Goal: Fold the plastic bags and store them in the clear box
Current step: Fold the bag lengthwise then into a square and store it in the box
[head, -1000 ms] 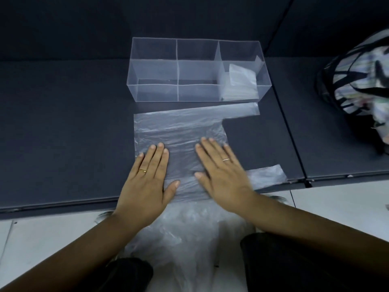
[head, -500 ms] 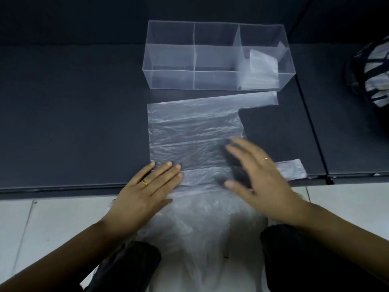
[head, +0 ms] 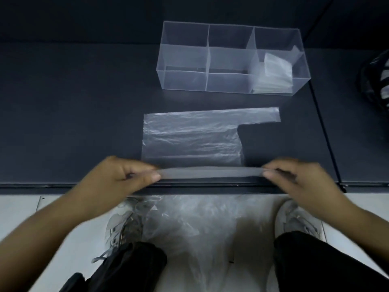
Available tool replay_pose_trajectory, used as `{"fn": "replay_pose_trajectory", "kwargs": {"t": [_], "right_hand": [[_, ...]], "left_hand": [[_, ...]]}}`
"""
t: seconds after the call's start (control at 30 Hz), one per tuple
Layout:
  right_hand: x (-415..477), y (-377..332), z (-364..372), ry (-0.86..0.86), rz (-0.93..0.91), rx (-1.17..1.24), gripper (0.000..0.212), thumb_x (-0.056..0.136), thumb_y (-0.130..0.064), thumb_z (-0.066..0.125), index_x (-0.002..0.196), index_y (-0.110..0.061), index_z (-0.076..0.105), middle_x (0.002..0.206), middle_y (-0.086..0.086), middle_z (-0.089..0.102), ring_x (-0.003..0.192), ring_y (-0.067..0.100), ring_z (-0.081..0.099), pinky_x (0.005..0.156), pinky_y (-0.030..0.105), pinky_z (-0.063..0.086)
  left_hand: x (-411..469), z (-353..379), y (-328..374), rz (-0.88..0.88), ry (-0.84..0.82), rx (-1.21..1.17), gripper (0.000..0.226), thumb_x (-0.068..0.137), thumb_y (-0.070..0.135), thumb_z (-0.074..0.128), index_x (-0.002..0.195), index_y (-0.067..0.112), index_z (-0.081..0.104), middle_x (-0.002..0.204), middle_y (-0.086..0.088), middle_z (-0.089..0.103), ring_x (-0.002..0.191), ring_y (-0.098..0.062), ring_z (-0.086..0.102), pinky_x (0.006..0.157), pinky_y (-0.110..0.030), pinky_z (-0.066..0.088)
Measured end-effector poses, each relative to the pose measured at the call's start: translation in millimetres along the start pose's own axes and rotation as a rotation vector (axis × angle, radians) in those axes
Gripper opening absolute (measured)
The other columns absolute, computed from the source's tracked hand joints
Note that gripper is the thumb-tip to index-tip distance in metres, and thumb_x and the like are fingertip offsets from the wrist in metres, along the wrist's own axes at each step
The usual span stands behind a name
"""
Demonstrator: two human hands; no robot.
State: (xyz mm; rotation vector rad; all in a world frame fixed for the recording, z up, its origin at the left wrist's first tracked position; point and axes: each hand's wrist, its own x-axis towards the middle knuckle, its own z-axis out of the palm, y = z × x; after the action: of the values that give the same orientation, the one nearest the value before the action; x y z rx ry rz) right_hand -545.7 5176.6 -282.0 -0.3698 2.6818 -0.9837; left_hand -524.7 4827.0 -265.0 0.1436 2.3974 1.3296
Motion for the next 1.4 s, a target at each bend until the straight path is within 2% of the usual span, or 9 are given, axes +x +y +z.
{"fn": "replay_pose_trajectory", "kwargs": {"t": [0.13, 0.4, 0.6, 0.73, 0.87, 1.0, 1.13, 1.23, 1.4], "right_hand": [[9, 15, -44, -0.018, 0.147, 0.3, 0.019, 0.088, -0.025, 0.057, 0.079, -0.019, 0.073, 0.08, -0.003, 0.074, 0.073, 0.0, 0.067, 0.07, 0.003, 0.044], [85, 45, -42, 0.186, 0.305, 0.284, 0.015, 0.086, -0.021, 0.07, 0.074, -0.012, 0.071, 0.065, -0.005, 0.066, 0.055, -0.007, 0.054, 0.058, 0.001, 0.038], [114, 62, -27, 0.268, 0.364, 0.162, 0.017, 0.083, -0.025, 0.073, 0.078, -0.009, 0.073, 0.074, 0.004, 0.067, 0.069, 0.01, 0.058, 0.064, 0.019, 0.043], [118, 64, -27, 0.287, 0.38, 0.104, 0.021, 0.081, -0.031, 0.074, 0.067, -0.017, 0.067, 0.067, 0.002, 0.062, 0.062, 0.011, 0.052, 0.059, 0.022, 0.041], [123, 62, -29, 0.278, 0.416, 0.061, 0.024, 0.082, -0.032, 0.073, 0.063, -0.021, 0.063, 0.064, -0.006, 0.059, 0.061, 0.009, 0.051, 0.059, 0.024, 0.038], [124, 50, -31, 0.272, 0.46, -0.055, 0.015, 0.085, -0.025, 0.067, 0.079, -0.012, 0.067, 0.075, -0.003, 0.062, 0.082, 0.02, 0.06, 0.068, 0.026, 0.04], [121, -4, -6, 0.527, 0.124, -0.335, 0.019, 0.085, -0.011, 0.059, 0.103, -0.008, 0.064, 0.107, 0.014, 0.059, 0.1, 0.032, 0.055, 0.086, 0.037, 0.044], [118, -57, 48, 0.282, -0.27, -0.214, 0.035, 0.087, -0.006, 0.054, 0.122, -0.005, 0.06, 0.127, 0.018, 0.055, 0.12, 0.033, 0.048, 0.106, 0.036, 0.031], [122, -47, 100, -0.071, -0.216, -0.399, 0.059, 0.103, -0.039, 0.028, 0.153, -0.015, 0.009, 0.162, 0.001, 0.003, 0.148, 0.013, -0.003, 0.119, 0.033, -0.007]], "left_hand": [[18, -29, 1, -0.148, -0.055, -0.133, 0.022, 0.076, 0.047, 0.063, 0.094, 0.041, 0.075, 0.096, 0.018, 0.073, 0.093, 0.007, 0.065, 0.081, -0.013, 0.044], [93, -28, -24, -0.281, 0.337, -0.173, 0.016, 0.076, 0.033, 0.077, 0.082, 0.018, 0.077, 0.08, 0.013, 0.074, 0.074, 0.005, 0.067, 0.073, -0.015, 0.043], [109, -20, -43, -0.283, 0.442, 0.101, 0.023, 0.08, 0.041, 0.074, 0.073, 0.019, 0.074, 0.072, 0.003, 0.072, 0.073, -0.008, 0.066, 0.063, -0.016, 0.043], [101, -4, -30, 0.028, 0.694, 0.552, 0.025, 0.086, 0.021, 0.067, 0.107, 0.007, 0.067, 0.106, -0.011, 0.058, 0.096, -0.032, 0.057, 0.088, -0.035, 0.044], [92, 35, -17, 0.331, 0.396, 0.78, 0.046, 0.099, 0.03, 0.037, 0.131, 0.002, 0.055, 0.136, -0.018, 0.052, 0.128, -0.035, 0.047, 0.111, -0.044, 0.03], [92, 50, -34, 0.098, 0.167, 0.892, 0.074, 0.094, 0.059, 0.009, 0.153, 0.015, 0.004, 0.161, 0.001, 0.0, 0.148, -0.016, -0.005, 0.119, -0.035, -0.007], [93, 57, -41, 0.039, 0.177, 0.965, 0.081, 0.085, 0.069, -0.004, 0.149, 0.021, -0.011, 0.156, 0.006, -0.015, 0.147, -0.016, -0.012, 0.119, -0.04, -0.008], [93, 58, -38, 0.034, 0.174, 0.96, 0.089, 0.08, 0.074, -0.009, 0.15, 0.02, -0.008, 0.155, 0.006, -0.016, 0.147, -0.017, -0.013, 0.119, -0.043, -0.007], [93, 57, -38, 0.041, 0.163, 0.946, 0.093, 0.078, 0.077, -0.011, 0.151, 0.019, -0.006, 0.159, 0.004, -0.01, 0.147, -0.018, -0.012, 0.12, -0.044, -0.005]]}}
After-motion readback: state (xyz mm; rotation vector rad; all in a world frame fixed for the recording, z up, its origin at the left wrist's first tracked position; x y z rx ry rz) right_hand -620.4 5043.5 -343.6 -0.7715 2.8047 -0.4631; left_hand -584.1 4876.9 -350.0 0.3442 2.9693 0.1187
